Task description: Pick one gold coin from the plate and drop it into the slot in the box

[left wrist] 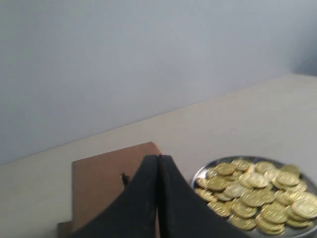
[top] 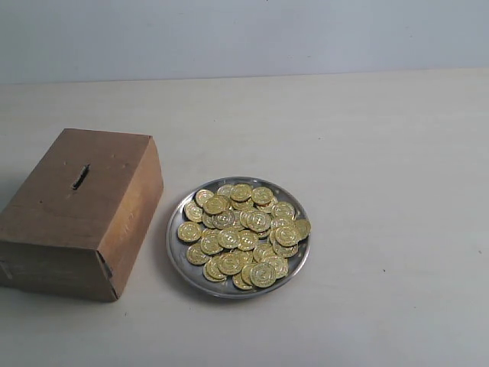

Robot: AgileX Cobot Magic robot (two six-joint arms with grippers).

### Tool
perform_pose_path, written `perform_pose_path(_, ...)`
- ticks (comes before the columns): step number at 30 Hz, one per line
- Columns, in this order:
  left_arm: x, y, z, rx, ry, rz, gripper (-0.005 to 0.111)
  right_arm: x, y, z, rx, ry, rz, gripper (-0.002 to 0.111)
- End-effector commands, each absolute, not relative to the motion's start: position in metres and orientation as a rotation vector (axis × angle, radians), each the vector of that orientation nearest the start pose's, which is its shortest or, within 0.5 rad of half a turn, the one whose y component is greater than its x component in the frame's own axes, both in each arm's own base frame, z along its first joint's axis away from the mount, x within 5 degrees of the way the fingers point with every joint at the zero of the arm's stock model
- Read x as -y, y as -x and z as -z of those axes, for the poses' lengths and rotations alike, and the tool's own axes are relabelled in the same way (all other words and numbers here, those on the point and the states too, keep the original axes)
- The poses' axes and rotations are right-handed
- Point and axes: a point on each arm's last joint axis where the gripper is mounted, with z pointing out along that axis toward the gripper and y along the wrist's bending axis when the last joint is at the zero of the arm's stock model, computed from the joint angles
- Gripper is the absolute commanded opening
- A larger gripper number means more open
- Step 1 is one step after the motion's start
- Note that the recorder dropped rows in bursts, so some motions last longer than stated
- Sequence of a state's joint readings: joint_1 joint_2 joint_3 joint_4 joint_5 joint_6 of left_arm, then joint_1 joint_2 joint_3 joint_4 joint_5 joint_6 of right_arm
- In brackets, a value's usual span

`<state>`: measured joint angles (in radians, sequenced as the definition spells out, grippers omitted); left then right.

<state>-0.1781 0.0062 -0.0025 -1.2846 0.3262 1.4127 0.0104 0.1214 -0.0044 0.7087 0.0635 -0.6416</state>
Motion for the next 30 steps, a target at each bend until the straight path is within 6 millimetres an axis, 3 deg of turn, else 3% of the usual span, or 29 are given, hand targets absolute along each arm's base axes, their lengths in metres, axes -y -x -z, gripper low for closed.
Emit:
perform_pose_path(1,0.033,-0.048,-0.197,-1.515,-0.672,0.029,0.000,-0.003,-0.066,-0.202,-1.643,-0.029,-0.074,0.000)
perform_pose_path(4,0.029,-0.049,-0.192,-1.504,-0.826,-0.162,0.000,-0.003,-0.066,-0.202,-1.643,-0.029,-0.074,0.000)
perform_pose_path(10,0.026,-0.050,-0.190,-1.490,-0.921,-0.284,0.000,-0.003,-0.066,-0.202,-1.643,-0.029,-0.074,0.000)
perform_pose_path(19,0.014,-0.052,-0.184,-1.397,-1.237,-0.715,0.000,-0.003,-0.066,-0.202,-1.643,-0.029,-0.074,0.000)
perform_pose_path(30,0.006,-0.053,-0.182,-1.467,-1.231,-0.846,0.000,-0.003,-0.066,-0.202,-1.643,-0.029,-0.074,0.000)
